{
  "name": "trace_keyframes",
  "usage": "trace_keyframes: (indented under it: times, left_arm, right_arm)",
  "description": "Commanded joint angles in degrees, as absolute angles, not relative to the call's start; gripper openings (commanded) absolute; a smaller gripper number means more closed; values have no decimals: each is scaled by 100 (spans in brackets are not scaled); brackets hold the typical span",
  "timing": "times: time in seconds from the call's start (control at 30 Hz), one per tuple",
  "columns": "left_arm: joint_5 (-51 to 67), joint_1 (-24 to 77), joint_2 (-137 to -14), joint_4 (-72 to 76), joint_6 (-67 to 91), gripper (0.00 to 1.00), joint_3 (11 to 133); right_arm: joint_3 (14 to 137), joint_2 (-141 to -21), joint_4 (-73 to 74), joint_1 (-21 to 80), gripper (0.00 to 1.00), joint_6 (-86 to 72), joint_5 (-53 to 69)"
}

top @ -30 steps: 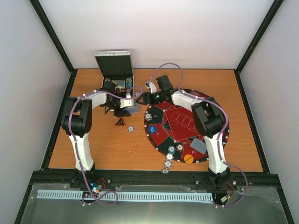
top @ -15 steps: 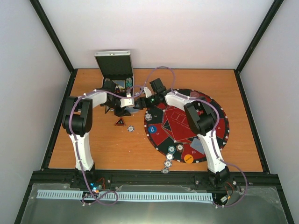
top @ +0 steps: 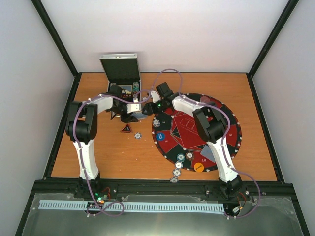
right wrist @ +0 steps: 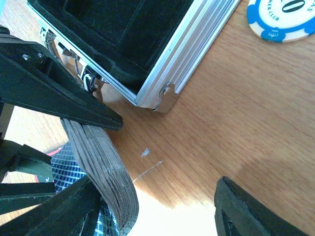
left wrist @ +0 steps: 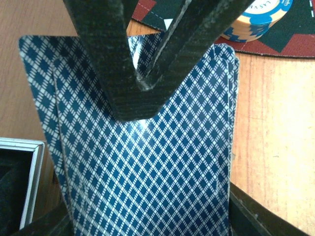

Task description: Distribute texas hold em gaming equipment

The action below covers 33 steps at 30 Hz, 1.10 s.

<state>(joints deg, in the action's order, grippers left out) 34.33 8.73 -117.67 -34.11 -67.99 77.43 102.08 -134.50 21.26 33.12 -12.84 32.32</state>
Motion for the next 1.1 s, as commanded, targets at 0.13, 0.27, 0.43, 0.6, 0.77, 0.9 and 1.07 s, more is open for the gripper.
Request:
trace_keyframes:
  times: [0.13,0.27,0.43,0.6,0.77,0.9,1.07]
  left_arm:
    - [3463,835,-11907,-3455,-6882,57,7814]
    - [3463,837,-11916,-3457,-6873,57,7822]
    - [3463,835,-11926,-3461,-6873,56,7821]
    - [3454,835,-11937,-3453,-6872,57,7823]
    - [3454,835,-11951,-3458,-6867,57,7840]
    - [3448,835,-11943,-3464,-6881,57,7831]
    - [3446,835,-11945,-3455,-6882,57,7850]
  right_arm:
    - [10240,-13090,2462,3313,61,-1078,2706]
    - [10237,-13008,2548,3313,60,-1038,2636]
    - [10261,-12959,2519,3313,58,-1033,2876]
    - [10294,-12961,2356,3313,49,-1072,3456]
    - [10343,-13042,2379,3307,39,-1147,3518]
    - [10360,-13002,2568,3237,39,-1092,3183]
    - [10324,-12881,2679,3147,39,-1014,3044]
